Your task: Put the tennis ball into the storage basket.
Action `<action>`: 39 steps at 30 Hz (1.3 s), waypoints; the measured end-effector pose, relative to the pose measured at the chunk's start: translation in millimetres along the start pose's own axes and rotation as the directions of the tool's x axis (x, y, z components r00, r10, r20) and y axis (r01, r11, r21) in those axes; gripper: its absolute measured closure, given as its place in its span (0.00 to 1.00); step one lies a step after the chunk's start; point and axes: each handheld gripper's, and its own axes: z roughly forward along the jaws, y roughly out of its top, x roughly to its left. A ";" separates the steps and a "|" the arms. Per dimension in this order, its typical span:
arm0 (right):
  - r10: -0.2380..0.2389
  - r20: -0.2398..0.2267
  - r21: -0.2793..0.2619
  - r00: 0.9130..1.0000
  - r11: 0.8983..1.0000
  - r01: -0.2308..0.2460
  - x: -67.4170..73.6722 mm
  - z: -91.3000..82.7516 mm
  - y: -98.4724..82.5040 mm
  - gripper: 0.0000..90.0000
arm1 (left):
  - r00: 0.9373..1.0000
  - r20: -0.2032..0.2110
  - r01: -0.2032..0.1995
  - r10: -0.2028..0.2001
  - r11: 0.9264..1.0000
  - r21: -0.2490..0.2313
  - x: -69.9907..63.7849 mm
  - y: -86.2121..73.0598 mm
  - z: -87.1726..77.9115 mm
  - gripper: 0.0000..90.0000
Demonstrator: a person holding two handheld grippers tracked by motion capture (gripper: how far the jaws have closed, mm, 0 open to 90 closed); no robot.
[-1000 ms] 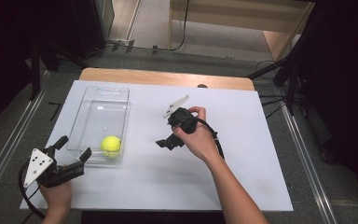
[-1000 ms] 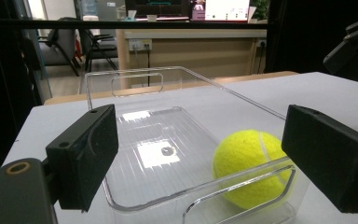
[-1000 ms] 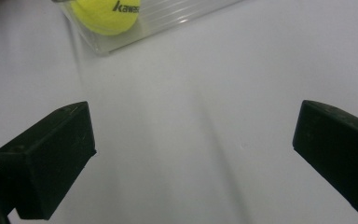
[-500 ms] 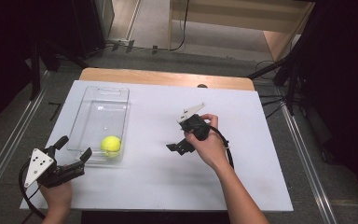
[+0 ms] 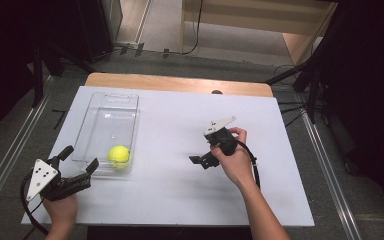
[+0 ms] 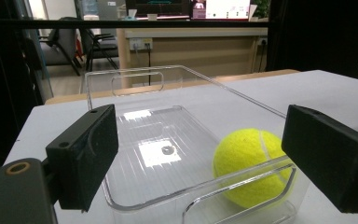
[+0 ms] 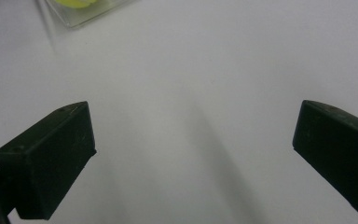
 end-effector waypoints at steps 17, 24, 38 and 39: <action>0.044 0.046 -0.062 0.998 0.997 -0.041 -10.2 -16.6 -36.7 0.00 | 1.000 0.000 0.000 0.000 1.000 -0.001 -0.6 -0.2 0.1 0.13; 0.088 0.065 -0.093 0.994 0.992 -0.082 -15.3 -25.6 -53.5 0.00 | 1.000 -0.003 -0.002 0.002 1.000 0.003 -0.6 -0.1 0.0 0.13; 0.142 0.110 -0.159 0.984 0.979 -0.124 -22.8 -45.6 -84.9 0.00 | 1.000 -0.004 -0.003 0.003 1.000 0.004 -0.7 -0.2 -0.1 0.13; 0.150 0.116 -0.170 0.982 0.977 -0.129 -23.4 -47.4 -87.7 0.00 | 1.000 -0.004 -0.003 0.003 1.000 0.004 -0.7 -0.2 -0.1 0.13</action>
